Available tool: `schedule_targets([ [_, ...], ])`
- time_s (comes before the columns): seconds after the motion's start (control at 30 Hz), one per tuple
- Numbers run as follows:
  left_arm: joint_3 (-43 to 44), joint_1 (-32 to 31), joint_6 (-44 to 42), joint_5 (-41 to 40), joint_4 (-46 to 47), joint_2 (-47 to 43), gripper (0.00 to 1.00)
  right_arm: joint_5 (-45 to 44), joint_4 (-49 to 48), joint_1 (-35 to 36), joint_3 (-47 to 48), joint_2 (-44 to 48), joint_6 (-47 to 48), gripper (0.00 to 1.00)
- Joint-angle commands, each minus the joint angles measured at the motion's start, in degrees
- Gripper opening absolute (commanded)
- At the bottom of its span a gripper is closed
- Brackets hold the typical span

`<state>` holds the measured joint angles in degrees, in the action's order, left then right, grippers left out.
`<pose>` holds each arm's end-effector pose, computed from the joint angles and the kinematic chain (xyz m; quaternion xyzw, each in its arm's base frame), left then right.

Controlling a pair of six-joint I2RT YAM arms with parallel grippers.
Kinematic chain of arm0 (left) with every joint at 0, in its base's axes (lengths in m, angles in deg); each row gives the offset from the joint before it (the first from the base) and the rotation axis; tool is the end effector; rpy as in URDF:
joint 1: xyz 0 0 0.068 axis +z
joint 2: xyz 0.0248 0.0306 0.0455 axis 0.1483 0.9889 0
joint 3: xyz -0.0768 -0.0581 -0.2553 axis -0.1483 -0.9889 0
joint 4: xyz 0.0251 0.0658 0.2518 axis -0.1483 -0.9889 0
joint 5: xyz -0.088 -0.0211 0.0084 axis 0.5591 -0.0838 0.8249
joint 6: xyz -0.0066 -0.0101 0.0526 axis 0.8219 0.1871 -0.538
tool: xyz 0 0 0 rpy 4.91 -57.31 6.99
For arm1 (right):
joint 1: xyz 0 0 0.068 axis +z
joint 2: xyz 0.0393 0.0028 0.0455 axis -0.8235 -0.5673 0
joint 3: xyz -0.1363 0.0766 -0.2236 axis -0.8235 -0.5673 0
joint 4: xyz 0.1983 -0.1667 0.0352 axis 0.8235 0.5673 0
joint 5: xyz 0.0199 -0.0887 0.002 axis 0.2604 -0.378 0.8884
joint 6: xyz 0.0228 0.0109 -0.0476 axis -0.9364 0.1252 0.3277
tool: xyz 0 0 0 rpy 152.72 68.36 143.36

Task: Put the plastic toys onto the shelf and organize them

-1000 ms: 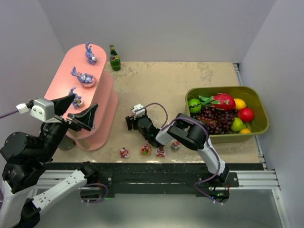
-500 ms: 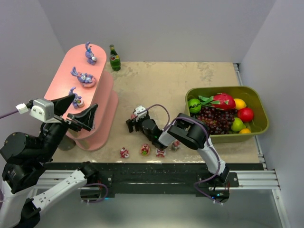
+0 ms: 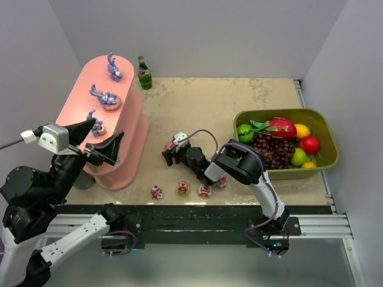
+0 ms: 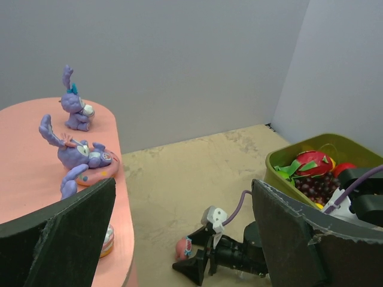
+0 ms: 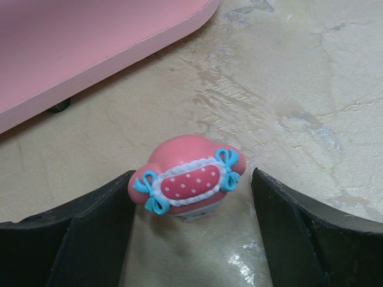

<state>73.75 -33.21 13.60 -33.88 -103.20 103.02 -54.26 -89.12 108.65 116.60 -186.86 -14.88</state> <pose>0.0274 -0.0114 0.4734 0.0912 0.6187 -0.2273 0.7465 0.2513 0.3259 0.0795 -0.2553 0.7123 0.2614 0.5993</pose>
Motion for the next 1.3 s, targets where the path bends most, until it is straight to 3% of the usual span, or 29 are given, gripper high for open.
schedule_targets([
  [0.0, -0.1, 0.3, -0.6, 0.8, 1.9, 0.9, 0.99, 1.4, 13.6, -1.4, -5.4, -5.5, -1.6, 0.77],
  [0.27, -0.3, 0.3, -0.6, 0.8, 1.7, 0.9, 1.0, 2.4, 11.5, -1.4, -6.4, -4.9, -0.1, 0.72],
  [0.53, -0.6, 0.3, -0.8, 0.8, 1.8, 0.9, 1.0, 2.9, 13.6, -1.4, -4.7, -3.6, 0.9, 0.77],
  [0.8, -0.8, 0.2, -0.9, 0.9, 1.9, 0.8, 1.0, 3.1, 14.9, -1.4, -2.6, -4.7, -0.9, 0.74],
  [1.13, -1.4, 0.3, -1.2, 0.9, 2.1, 0.9, 0.99, 2.4, 14.0, -1.4, -1.5, -6.2, -2.2, 0.53],
  [1.27, -1.4, 0.3, -1.1, 1.1, 2.0, 0.9, 0.99, 2.2, 13.9, -1.3, -1.6, -6.1, -2.5, 0.33],
])
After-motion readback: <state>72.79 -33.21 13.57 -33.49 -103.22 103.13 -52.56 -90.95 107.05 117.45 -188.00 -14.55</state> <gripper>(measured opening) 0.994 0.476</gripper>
